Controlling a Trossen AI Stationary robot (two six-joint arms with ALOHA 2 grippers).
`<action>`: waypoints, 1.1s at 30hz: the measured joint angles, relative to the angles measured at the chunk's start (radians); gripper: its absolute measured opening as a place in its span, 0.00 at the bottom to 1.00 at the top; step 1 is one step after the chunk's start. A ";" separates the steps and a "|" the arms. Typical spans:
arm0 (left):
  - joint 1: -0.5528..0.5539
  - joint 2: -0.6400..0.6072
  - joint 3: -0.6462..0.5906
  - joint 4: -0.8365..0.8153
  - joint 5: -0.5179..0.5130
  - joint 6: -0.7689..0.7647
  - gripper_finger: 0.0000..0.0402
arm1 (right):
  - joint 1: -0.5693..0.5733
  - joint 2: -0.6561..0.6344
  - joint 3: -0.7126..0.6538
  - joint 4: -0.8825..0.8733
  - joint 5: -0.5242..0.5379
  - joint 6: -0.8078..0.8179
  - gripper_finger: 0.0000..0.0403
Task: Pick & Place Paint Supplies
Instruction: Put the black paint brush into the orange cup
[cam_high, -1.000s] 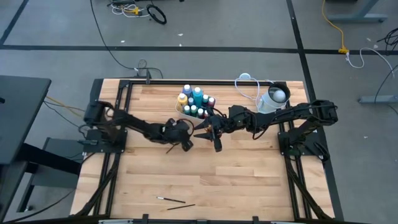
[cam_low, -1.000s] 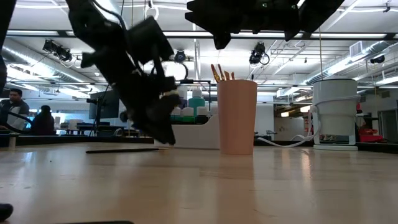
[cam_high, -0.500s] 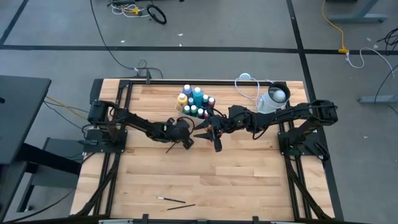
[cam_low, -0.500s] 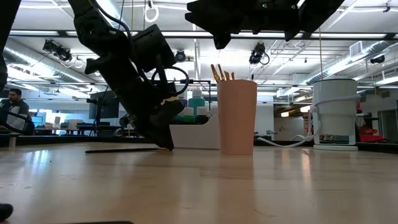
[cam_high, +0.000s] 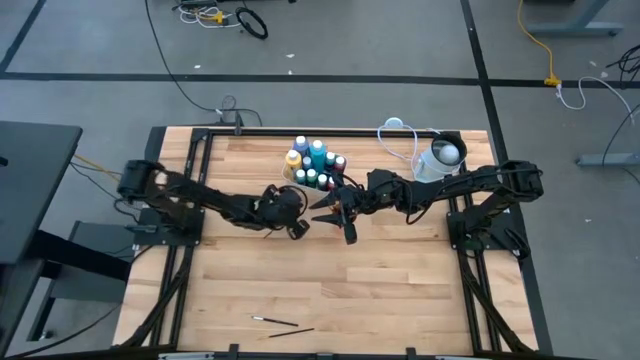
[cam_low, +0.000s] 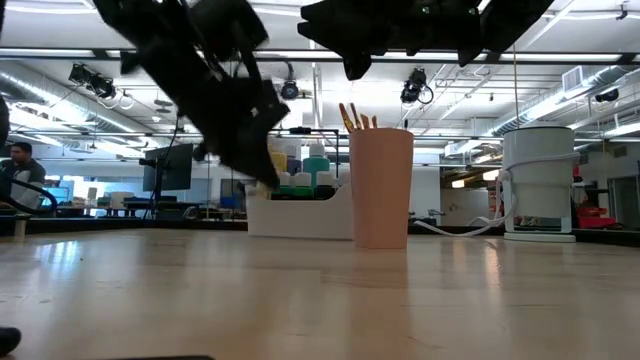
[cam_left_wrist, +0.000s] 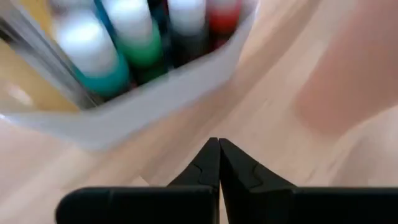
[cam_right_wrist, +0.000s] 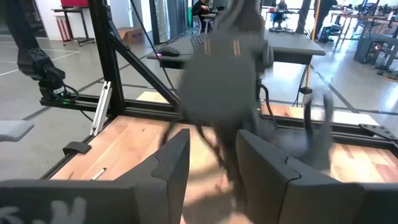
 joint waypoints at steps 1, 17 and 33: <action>-0.010 -0.036 -0.001 -0.005 -0.020 0.012 0.01 | 0.000 0.000 0.000 0.000 0.000 0.000 0.33; -0.281 -0.512 0.001 0.198 -0.394 0.471 0.00 | 0.000 0.000 0.000 0.011 0.017 0.012 0.33; -0.247 -0.321 0.001 0.753 -0.093 0.799 0.00 | 0.022 0.000 -0.001 0.190 0.001 0.124 0.33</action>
